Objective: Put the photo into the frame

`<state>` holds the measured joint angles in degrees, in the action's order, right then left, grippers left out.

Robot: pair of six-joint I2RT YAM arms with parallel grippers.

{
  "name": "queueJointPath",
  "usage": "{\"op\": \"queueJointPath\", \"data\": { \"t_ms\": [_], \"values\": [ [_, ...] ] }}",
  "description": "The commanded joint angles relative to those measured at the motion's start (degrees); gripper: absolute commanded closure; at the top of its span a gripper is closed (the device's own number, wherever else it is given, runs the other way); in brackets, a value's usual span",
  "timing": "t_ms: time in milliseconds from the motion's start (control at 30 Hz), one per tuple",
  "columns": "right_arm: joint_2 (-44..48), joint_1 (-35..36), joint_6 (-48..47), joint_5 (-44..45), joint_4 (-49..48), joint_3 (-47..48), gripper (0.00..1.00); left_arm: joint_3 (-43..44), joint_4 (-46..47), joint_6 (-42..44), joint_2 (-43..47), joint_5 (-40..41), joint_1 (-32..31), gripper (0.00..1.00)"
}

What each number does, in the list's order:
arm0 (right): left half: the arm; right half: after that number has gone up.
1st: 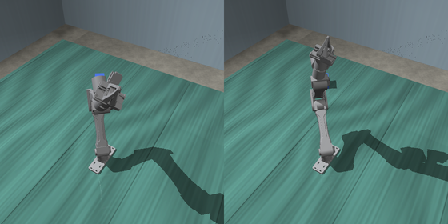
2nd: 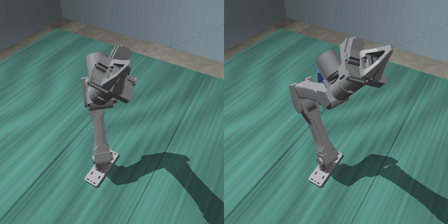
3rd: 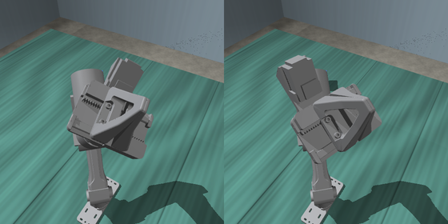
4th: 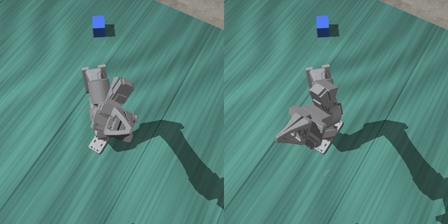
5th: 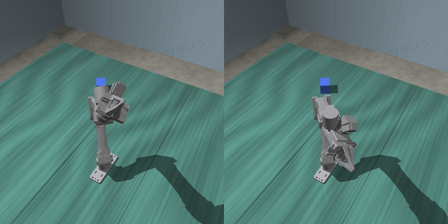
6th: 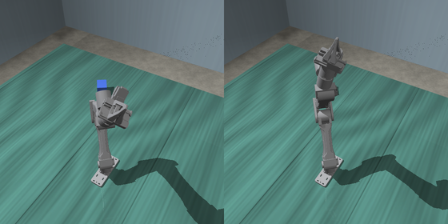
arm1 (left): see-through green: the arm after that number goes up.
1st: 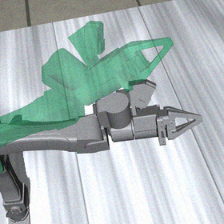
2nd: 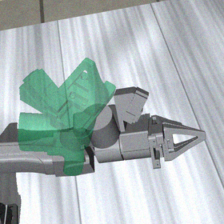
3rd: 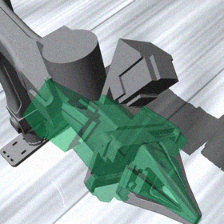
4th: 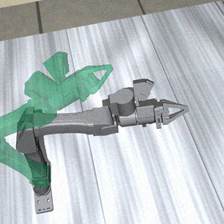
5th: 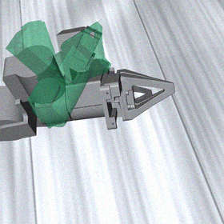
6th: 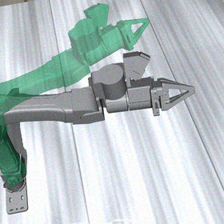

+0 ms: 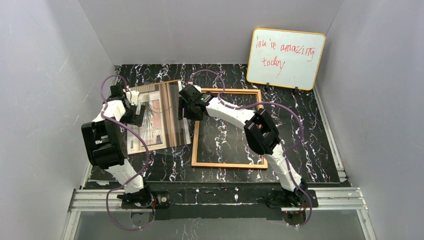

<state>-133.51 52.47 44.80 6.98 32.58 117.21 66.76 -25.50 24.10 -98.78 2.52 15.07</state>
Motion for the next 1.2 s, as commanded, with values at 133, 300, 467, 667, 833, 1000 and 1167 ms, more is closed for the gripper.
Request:
{"op": "queueJointPath", "data": {
  "t_ms": [133,300,467,667,833,1000,1167],
  "values": [
    [-4.2,-2.3,3.8,3.6,1.7,1.6,0.27,-5.6,6.5,3.7,-1.2,2.7,-0.2,0.02],
    [-4.5,-2.5,5.1,5.9,1.6,0.9,0.27,-8.0,8.1,5.5,-1.5,3.1,-0.2,0.02],
    [-6.5,-3.4,7.2,0.8,-3.3,1.0,0.28,-9.0,8.5,6.6,-1.8,2.8,-0.2,0.02],
    [-5.8,-5.7,13.2,-5.5,-11.6,-3.7,0.3,-9.4,8.5,7.6,-2.9,2.4,-0.2,0.02],
    [-2.0,-7.0,16.4,-11.4,-21.5,-10.0,0.32,-9.9,8.5,9.7,-3.6,2.1,-0.4,0.02],
    [0.2,-7.1,17.9,-16.0,-29.2,-12.7,0.34,-10.6,9.1,10.8,-4.2,3.4,-0.6,0.02],
    [3.6,-7.1,19.2,-19.7,-39.4,-16.7,0.37,-12.2,10.8,12.2,-3.8,5.0,-1.3,0.02]
  ]
}}
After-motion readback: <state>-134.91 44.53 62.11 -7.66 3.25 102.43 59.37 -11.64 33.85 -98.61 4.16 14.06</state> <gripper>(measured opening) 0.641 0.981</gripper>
